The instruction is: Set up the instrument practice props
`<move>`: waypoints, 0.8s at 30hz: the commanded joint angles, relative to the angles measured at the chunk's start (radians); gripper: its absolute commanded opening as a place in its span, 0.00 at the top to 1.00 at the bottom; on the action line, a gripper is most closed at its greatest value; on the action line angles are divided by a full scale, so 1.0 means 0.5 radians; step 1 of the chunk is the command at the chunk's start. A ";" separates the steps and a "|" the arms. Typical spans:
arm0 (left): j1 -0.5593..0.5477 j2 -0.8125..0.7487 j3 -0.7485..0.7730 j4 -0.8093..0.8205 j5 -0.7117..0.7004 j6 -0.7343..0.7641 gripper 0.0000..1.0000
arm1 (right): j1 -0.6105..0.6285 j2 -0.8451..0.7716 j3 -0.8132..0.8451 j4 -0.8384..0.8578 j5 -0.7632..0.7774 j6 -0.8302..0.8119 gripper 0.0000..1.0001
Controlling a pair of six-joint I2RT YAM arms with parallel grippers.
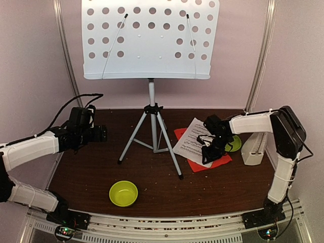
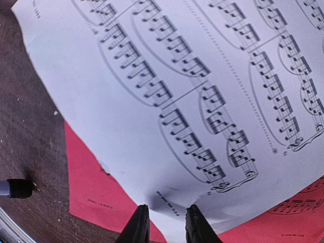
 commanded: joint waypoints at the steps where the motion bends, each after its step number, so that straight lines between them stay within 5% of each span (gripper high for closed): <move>1: 0.015 -0.019 0.003 0.028 0.008 0.039 0.02 | 0.122 -0.222 -0.004 0.042 0.184 -0.012 0.65; 5: 0.014 -0.023 0.014 0.024 0.006 0.054 0.02 | 0.288 -0.366 -0.010 0.216 0.427 -0.070 0.45; 9: 0.014 -0.035 0.008 0.024 0.009 0.063 0.02 | 0.397 -0.348 -0.025 0.386 0.553 -0.168 0.36; 24: 0.013 -0.030 -0.001 0.039 0.016 0.091 0.02 | 0.511 0.061 0.125 0.652 0.621 -0.247 0.33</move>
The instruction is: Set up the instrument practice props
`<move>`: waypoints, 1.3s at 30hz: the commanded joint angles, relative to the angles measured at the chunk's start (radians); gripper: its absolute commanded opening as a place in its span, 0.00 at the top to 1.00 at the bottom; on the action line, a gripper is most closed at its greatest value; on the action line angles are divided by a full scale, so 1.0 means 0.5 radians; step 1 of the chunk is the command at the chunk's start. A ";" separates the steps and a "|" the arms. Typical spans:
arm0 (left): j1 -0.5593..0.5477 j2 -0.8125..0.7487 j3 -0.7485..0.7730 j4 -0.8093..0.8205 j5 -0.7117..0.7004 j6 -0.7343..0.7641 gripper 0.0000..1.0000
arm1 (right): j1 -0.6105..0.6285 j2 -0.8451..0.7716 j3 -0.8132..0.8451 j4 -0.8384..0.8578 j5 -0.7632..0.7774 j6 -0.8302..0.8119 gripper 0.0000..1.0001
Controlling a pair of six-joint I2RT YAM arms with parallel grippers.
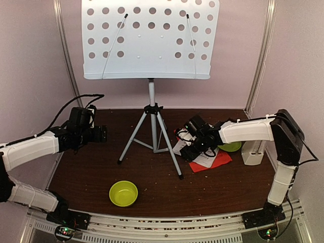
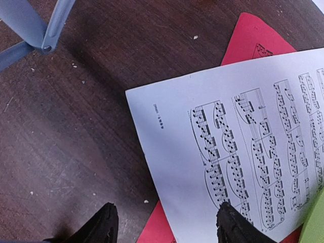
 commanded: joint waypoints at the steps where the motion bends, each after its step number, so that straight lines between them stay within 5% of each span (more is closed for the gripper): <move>1: 0.015 -0.032 -0.003 0.042 0.015 0.023 0.02 | 0.014 0.201 0.185 -0.024 -0.012 0.005 0.33; 9: 0.015 -0.039 -0.004 0.034 -0.004 0.036 0.02 | -0.007 0.527 0.531 -0.368 -0.063 0.170 0.34; 19: 0.012 -0.041 -0.005 0.049 -0.008 0.070 0.02 | -0.136 0.878 0.954 -0.887 -0.359 0.316 0.56; 32: 0.013 -0.126 -0.032 0.011 -0.025 0.093 0.02 | -0.145 0.870 0.747 -0.764 -0.382 0.345 1.00; 39: 0.014 -0.116 -0.004 0.016 -0.006 0.106 0.02 | -0.147 0.704 0.722 -0.791 -0.416 0.247 1.00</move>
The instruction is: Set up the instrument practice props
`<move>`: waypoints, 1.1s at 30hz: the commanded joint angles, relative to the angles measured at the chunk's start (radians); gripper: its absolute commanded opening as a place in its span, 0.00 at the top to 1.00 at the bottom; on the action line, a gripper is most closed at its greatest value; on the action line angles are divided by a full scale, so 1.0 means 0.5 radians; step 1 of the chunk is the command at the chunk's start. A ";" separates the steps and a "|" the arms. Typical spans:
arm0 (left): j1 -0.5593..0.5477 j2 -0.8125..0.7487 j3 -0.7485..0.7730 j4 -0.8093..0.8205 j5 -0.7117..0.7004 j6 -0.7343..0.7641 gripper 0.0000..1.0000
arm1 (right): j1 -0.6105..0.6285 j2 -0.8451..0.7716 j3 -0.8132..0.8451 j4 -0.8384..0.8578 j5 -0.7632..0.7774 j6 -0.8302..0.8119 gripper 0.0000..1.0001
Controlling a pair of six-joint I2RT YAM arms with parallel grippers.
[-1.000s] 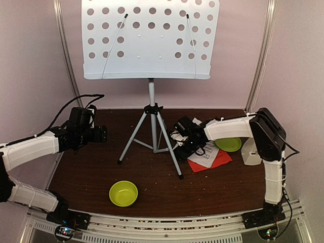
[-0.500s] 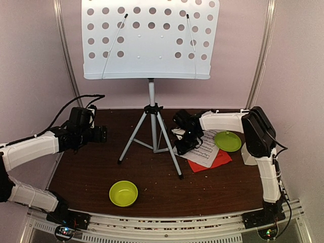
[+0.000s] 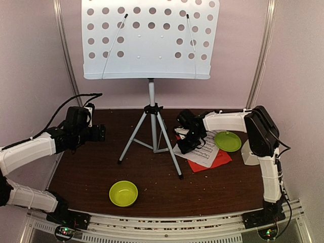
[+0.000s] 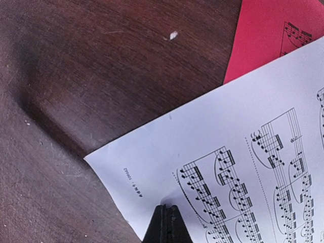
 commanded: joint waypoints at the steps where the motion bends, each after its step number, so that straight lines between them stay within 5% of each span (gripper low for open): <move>1: 0.014 -0.010 0.013 0.025 -0.003 0.036 0.02 | 0.029 0.001 -0.144 -0.219 -0.097 -0.069 1.00; 10: 0.014 -0.021 0.009 0.040 0.021 0.040 0.02 | 0.022 -0.369 -0.647 -0.049 -0.252 -0.002 0.95; 17: 0.013 -0.035 -0.025 0.087 0.061 0.025 0.02 | -0.065 -0.984 -0.912 0.401 -0.376 0.462 0.55; 21: 0.013 -0.025 -0.014 0.097 0.091 0.025 0.02 | -0.104 -1.234 -1.202 0.703 -0.357 0.842 0.48; 33: 0.014 -0.114 -0.070 0.084 0.145 0.043 0.02 | -0.253 -1.912 -2.116 1.091 0.547 1.735 0.47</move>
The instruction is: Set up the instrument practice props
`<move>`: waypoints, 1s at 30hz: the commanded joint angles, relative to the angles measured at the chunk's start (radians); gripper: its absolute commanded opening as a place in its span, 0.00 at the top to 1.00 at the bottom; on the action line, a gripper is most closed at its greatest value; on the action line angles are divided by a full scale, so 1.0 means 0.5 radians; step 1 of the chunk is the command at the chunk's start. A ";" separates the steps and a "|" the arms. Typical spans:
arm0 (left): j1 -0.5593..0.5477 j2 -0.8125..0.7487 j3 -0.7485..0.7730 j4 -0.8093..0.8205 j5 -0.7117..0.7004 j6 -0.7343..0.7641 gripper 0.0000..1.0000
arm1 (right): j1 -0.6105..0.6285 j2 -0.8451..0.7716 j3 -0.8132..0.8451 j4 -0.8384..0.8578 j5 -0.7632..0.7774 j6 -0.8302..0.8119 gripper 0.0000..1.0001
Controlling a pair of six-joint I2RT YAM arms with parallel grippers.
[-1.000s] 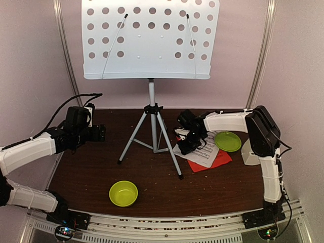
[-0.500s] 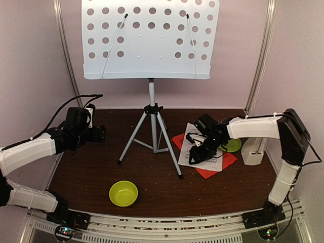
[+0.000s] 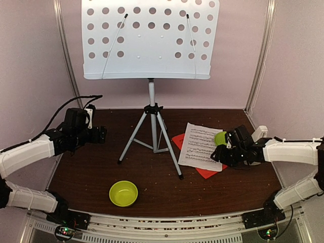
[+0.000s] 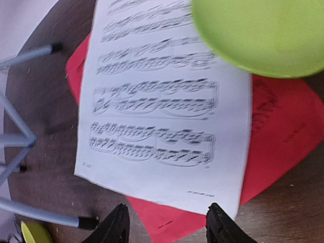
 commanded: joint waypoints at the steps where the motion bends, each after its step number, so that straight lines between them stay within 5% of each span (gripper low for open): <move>1: 0.014 -0.068 -0.025 0.071 0.034 0.020 0.02 | -0.042 -0.185 -0.205 0.180 0.499 0.410 0.46; 21: 0.015 -0.103 -0.037 0.053 0.025 0.021 0.02 | -0.129 0.018 -0.729 0.926 0.109 0.920 0.57; 30: 0.013 -0.138 -0.067 0.053 0.013 0.006 0.02 | -0.128 -0.005 -0.707 0.913 0.025 0.976 0.67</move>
